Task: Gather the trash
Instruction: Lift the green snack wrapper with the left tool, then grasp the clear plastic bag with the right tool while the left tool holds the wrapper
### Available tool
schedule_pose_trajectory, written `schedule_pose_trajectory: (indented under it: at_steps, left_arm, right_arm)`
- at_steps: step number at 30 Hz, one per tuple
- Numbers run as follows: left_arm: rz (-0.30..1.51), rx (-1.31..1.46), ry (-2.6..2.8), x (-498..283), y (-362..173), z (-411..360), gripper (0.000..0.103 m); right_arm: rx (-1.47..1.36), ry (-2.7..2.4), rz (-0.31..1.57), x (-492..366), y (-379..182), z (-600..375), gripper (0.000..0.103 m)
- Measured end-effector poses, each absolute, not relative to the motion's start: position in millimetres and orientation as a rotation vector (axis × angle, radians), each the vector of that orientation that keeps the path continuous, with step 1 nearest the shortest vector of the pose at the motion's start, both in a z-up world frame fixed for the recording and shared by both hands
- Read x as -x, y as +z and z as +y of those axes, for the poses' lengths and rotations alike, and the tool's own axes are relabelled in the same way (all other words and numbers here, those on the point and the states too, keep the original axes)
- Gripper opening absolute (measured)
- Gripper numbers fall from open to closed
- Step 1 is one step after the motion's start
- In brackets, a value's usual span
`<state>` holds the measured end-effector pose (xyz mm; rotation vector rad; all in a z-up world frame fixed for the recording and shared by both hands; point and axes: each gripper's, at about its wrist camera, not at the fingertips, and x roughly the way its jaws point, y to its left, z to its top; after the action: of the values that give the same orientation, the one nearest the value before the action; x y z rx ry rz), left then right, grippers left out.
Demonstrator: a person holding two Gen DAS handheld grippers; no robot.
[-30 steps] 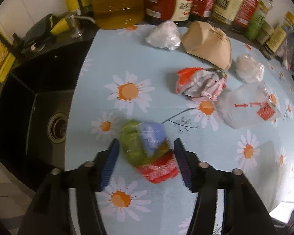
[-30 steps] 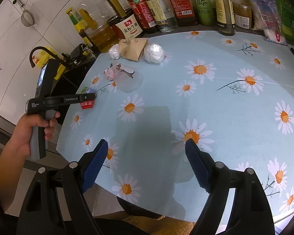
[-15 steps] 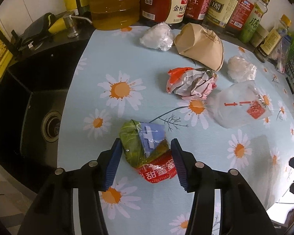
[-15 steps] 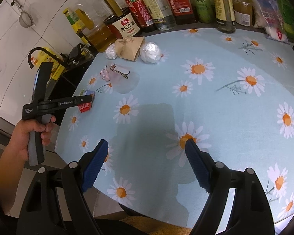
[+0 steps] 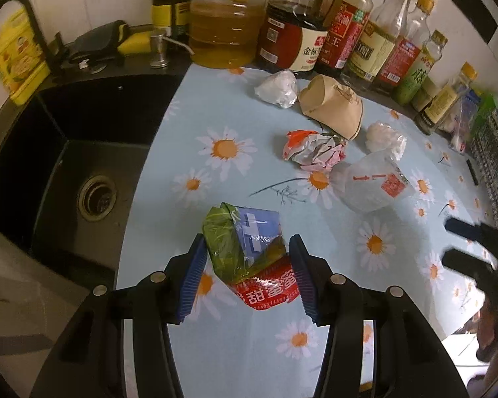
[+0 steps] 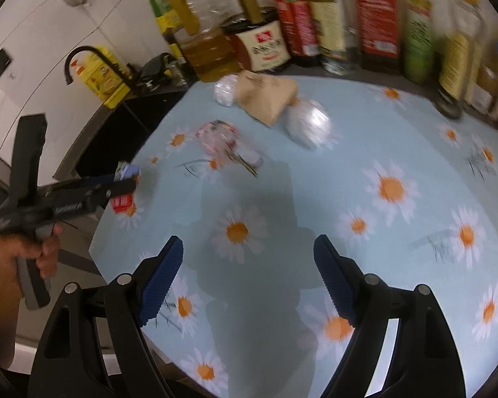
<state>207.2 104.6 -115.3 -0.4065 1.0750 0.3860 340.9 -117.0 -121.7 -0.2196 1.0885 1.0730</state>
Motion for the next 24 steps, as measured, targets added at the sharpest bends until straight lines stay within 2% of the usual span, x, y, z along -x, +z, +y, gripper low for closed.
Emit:
schedule_pose_trajectory:
  at_steps: [9, 21, 24]
  left_arm:
    - [1.030, 0.494, 0.446, -167.3, -109.1, 95.2, 0.049]
    - [1.001, 0.618, 0.556, -118.0, -118.3, 81.1, 0.049]
    - [0.997, 0.639, 0.577, -109.4, -120.9, 81.8, 0.049]
  right_arm:
    - [0.329, 1.153, 1.076, -354.4, -126.9, -66.9, 0.080]
    - [0.492, 1.163, 1.094, -370.9, -163.6, -24.6, 0.080]
    - [0.518, 1.158, 1.073, -369.5, -166.0, -20.1, 0.069]
